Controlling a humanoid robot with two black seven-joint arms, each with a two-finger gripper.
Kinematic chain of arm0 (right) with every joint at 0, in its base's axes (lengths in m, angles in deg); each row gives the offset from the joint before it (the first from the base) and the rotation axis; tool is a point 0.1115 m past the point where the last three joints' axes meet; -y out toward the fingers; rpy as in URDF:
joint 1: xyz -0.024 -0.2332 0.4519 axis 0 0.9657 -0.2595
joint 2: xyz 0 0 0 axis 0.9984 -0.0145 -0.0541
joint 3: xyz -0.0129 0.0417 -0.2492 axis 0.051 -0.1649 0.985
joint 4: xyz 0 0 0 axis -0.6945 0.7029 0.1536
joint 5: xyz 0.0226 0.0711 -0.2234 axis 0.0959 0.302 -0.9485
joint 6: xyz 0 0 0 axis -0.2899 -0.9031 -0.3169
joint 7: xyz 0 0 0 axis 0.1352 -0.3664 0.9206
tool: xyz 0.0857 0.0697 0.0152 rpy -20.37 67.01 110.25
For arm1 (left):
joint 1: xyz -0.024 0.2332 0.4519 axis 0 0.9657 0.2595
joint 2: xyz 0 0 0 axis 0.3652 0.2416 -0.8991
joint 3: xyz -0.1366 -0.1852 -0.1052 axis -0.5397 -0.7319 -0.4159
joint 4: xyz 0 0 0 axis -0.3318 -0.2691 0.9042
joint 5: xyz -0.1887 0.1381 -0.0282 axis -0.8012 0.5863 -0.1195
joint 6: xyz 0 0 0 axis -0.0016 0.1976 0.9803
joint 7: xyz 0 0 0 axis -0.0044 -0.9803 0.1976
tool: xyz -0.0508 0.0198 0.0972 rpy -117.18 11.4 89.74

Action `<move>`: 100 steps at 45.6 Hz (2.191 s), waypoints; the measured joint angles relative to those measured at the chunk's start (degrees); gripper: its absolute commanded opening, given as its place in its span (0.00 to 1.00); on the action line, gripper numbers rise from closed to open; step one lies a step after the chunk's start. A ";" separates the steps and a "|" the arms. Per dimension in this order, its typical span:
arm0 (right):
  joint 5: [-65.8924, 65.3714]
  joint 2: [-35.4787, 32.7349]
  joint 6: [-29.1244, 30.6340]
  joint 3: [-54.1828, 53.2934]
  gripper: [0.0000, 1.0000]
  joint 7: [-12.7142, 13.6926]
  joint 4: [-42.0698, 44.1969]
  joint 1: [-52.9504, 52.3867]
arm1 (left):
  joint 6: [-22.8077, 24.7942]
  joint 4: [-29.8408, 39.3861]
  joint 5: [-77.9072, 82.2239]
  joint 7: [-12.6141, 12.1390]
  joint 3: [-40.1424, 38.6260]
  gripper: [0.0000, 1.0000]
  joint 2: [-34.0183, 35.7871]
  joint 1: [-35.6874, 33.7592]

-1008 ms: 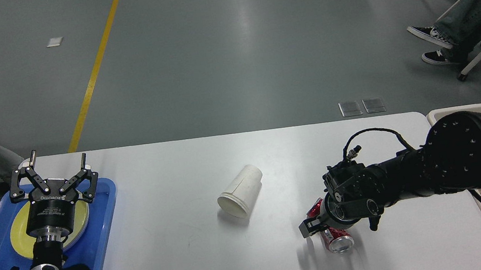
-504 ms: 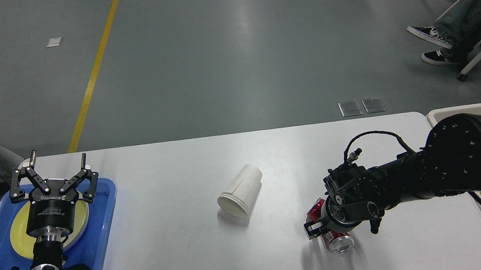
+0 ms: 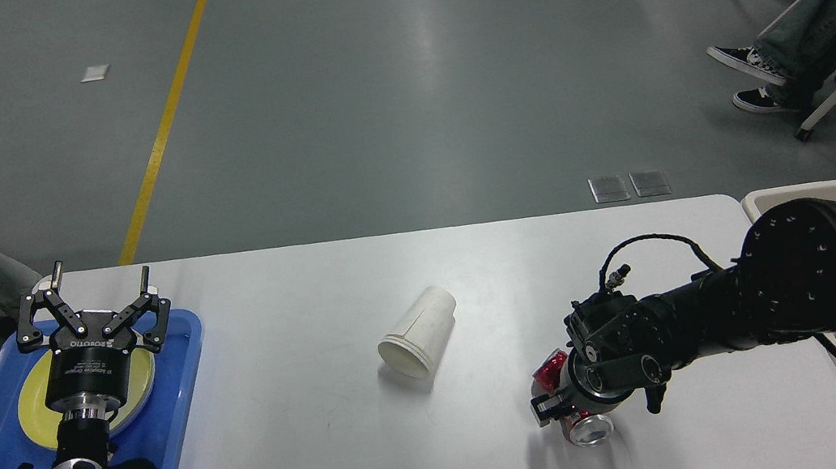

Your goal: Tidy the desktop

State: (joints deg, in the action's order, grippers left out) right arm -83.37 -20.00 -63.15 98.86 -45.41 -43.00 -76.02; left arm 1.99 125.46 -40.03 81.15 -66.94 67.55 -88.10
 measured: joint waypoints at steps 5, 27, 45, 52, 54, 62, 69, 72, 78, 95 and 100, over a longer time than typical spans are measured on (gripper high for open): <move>0.40 -0.33 -0.32 -0.03 0.00 0.00 -0.77 -0.55 | 0.00 0.00 0.00 0.00 0.00 0.96 0.00 0.00; 4.41 -6.26 0.28 0.28 0.00 -0.06 -11.01 -10.56 | 0.00 0.00 0.00 0.00 0.00 0.96 0.00 0.00; 11.96 -17.79 13.02 10.84 0.00 -0.96 -31.86 -42.39 | 0.00 0.00 0.00 0.00 0.00 0.96 0.04 0.07; 13.72 -21.04 15.34 16.04 0.00 -4.88 -37.65 -54.14 | 0.00 -0.02 0.00 0.00 0.00 0.96 0.04 0.09; 13.93 -21.24 15.47 17.34 0.00 -6.00 -38.44 -55.84 | 0.00 -0.04 0.00 0.00 0.00 0.96 0.04 0.09; 14.64 -20.78 15.16 22.55 0.00 -9.91 -39.17 -58.11 | 0.00 -0.06 0.00 0.00 0.00 0.96 0.03 0.08; 17.37 -21.35 13.96 27.57 0.00 -10.52 -38.40 -58.04 | 0.00 -0.05 0.00 0.00 0.04 0.96 0.03 0.07; 17.58 -23.55 12.40 30.52 0.00 -10.52 -37.27 -56.89 | 0.00 -0.04 0.00 0.00 0.07 0.96 0.02 0.06; 17.24 -31.10 8.63 34.68 0.00 -10.46 -31.14 -49.74 | 0.00 -0.04 0.01 0.00 0.09 0.96 0.02 0.04; 16.57 -43.42 6.64 16.22 0.00 -10.47 13.03 -3.70 | 0.00 -0.09 0.01 0.00 0.14 0.96 0.02 0.04; 16.56 -43.57 4.70 9.93 0.00 -10.47 22.11 7.37 | 0.00 -0.09 0.01 0.00 0.14 0.96 0.02 0.04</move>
State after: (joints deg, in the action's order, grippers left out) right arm -66.81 -63.57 -58.44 108.78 -55.88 -20.89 -68.65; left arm 1.99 125.36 -40.02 81.15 -66.80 67.57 -88.05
